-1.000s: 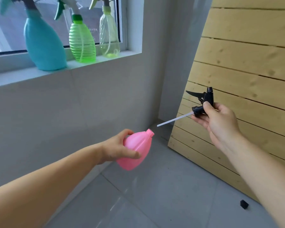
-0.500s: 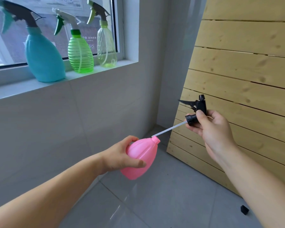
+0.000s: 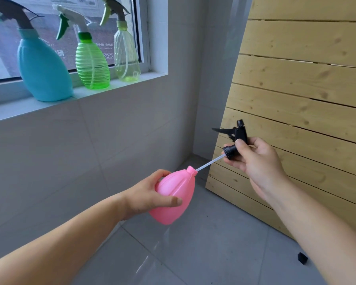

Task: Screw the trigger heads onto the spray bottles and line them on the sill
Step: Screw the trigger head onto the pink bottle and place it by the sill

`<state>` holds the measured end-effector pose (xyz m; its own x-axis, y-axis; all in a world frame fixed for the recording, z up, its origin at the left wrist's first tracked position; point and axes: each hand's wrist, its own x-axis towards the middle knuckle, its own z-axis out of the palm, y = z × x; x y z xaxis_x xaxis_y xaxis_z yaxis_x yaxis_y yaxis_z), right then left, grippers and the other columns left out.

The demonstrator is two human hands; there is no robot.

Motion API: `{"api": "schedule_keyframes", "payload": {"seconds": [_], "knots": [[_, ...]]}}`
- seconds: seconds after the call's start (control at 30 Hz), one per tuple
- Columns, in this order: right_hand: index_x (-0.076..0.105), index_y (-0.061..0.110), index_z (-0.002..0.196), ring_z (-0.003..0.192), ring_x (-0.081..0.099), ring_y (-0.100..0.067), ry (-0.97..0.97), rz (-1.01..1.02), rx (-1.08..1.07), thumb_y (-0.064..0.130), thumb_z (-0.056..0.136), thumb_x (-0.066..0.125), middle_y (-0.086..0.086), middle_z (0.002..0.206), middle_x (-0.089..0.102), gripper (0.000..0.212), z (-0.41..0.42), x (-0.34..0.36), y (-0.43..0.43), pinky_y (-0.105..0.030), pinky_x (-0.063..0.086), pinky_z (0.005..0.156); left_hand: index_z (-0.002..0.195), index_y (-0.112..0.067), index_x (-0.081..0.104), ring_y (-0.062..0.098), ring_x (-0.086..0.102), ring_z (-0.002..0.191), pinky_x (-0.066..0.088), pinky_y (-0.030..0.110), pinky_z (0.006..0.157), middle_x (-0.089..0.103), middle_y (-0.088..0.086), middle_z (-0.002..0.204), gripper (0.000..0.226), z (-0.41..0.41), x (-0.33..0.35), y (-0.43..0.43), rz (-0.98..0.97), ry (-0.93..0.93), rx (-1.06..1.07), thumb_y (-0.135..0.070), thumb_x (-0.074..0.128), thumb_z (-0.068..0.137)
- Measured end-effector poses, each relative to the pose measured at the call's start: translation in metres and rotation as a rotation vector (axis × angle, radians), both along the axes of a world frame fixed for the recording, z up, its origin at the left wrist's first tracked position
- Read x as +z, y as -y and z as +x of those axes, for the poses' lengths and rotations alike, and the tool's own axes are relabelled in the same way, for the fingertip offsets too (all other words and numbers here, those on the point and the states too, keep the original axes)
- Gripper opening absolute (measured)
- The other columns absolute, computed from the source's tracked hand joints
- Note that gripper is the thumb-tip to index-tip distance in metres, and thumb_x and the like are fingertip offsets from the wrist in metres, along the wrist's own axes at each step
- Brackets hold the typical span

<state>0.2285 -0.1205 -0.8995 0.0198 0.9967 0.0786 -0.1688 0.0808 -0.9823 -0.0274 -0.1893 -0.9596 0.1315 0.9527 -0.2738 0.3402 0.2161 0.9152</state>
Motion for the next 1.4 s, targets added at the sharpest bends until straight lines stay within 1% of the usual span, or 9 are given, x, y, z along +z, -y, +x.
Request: {"api": "schedule_keyframes", "payload": {"seconds": [0.3, 0.4, 0.57, 0.73, 0.87, 1.03, 1.2, 1.27, 1.4], "knots": [[0.058, 0.004, 0.109, 0.092, 0.072, -0.032, 0.100, -0.054, 0.257, 0.011, 0.102, 0.048, -0.020, 0.105, 0.075, 0.014, -0.027, -0.020, 0.015, -0.049, 0.059, 0.089, 0.127, -0.038, 0.063, 0.006, 0.072, 0.099, 0.060, 0.024, 0.077, 0.072, -0.007, 0.117, 0.073, 0.014, 0.010, 0.007, 0.054, 0.092, -0.091, -0.043, 0.086, 0.058], [0.057, 0.006, 0.110, 0.093, 0.070, -0.029, 0.120, -0.041, 0.328, 0.009, 0.100, 0.052, -0.020, 0.108, 0.073, 0.011, -0.026, -0.021, 0.015, -0.045, 0.059, 0.087, 0.128, -0.038, 0.064, 0.015, 0.073, 0.108, 0.063, 0.030, 0.084, 0.073, -0.003, 0.121, 0.073, 0.011, 0.011, 0.009, 0.065, 0.090, -0.086, -0.045, 0.085, 0.058], [0.051, 0.004, 0.123, 0.098, 0.067, -0.017, 0.254, 0.031, 0.487, 0.001, 0.083, 0.067, -0.018, 0.115, 0.070, 0.043, -0.019, -0.022, 0.014, -0.035, 0.058, 0.088, 0.132, -0.034, 0.065, 0.018, 0.073, 0.110, 0.062, 0.028, 0.085, 0.074, 0.002, 0.124, 0.074, 0.008, 0.012, 0.009, 0.076, 0.089, -0.122, -0.046, 0.083, 0.061], [0.050, 0.001, 0.123, 0.096, 0.066, -0.012, 0.344, 0.094, 0.543, -0.010, 0.091, 0.057, -0.008, 0.109, 0.069, 0.034, -0.014, -0.019, 0.014, -0.027, 0.055, 0.081, 0.128, -0.032, 0.068, 0.008, 0.072, 0.095, 0.058, 0.023, 0.076, 0.076, 0.003, 0.119, 0.068, 0.008, 0.019, 0.009, 0.054, 0.082, -0.149, -0.048, 0.080, 0.063], [0.055, 0.004, 0.120, 0.092, 0.069, -0.015, 0.343, 0.069, 0.496, -0.006, 0.090, 0.062, -0.012, 0.106, 0.070, 0.033, -0.017, -0.022, 0.013, -0.033, 0.059, 0.082, 0.125, -0.033, 0.068, 0.008, 0.073, 0.095, 0.058, 0.023, 0.075, 0.076, -0.004, 0.111, 0.066, 0.010, 0.018, 0.010, 0.042, 0.065, -0.137, -0.048, 0.081, 0.063], [0.063, 0.003, 0.101, 0.077, 0.069, -0.018, 0.293, -0.025, 0.374, 0.005, 0.089, 0.068, -0.011, 0.091, 0.069, 0.014, -0.027, -0.030, 0.013, -0.035, 0.061, 0.074, 0.127, -0.030, 0.062, 0.016, 0.074, 0.108, 0.064, 0.031, 0.087, 0.074, -0.003, 0.119, 0.065, 0.021, 0.017, 0.009, 0.003, -0.003, -0.138, -0.041, 0.086, 0.068], [0.069, 0.011, 0.091, 0.075, 0.066, -0.020, 0.212, -0.086, 0.336, 0.008, 0.090, 0.068, -0.003, 0.083, 0.074, 0.004, -0.031, -0.032, 0.013, -0.041, 0.058, 0.081, 0.138, -0.032, 0.059, 0.035, 0.067, 0.125, 0.053, 0.054, 0.105, 0.070, 0.009, 0.135, 0.074, 0.017, 0.015, 0.009, -0.201, 0.142, -0.134, -0.047, 0.073, 0.067], [0.070, 0.011, 0.090, 0.076, 0.066, -0.020, 0.185, -0.104, 0.332, 0.011, 0.090, 0.068, -0.003, 0.083, 0.074, 0.002, -0.031, -0.033, 0.013, -0.040, 0.056, 0.079, 0.134, -0.029, 0.060, 0.035, 0.070, 0.119, 0.056, 0.054, 0.099, 0.070, 0.011, 0.131, 0.076, 0.018, 0.016, 0.009, -0.180, 0.120, -0.113, -0.047, 0.080, 0.063], [0.069, 0.009, 0.087, 0.073, 0.068, -0.016, 0.118, -0.139, 0.310, 0.015, 0.090, 0.069, -0.002, 0.079, 0.074, 0.007, -0.033, -0.034, 0.013, -0.031, 0.056, 0.068, 0.124, -0.028, 0.064, 0.023, 0.073, 0.093, 0.055, 0.035, 0.071, 0.074, 0.009, 0.119, 0.077, 0.026, 0.017, 0.010, -0.138, 0.043, -0.067, -0.056, 0.087, 0.057]]}}
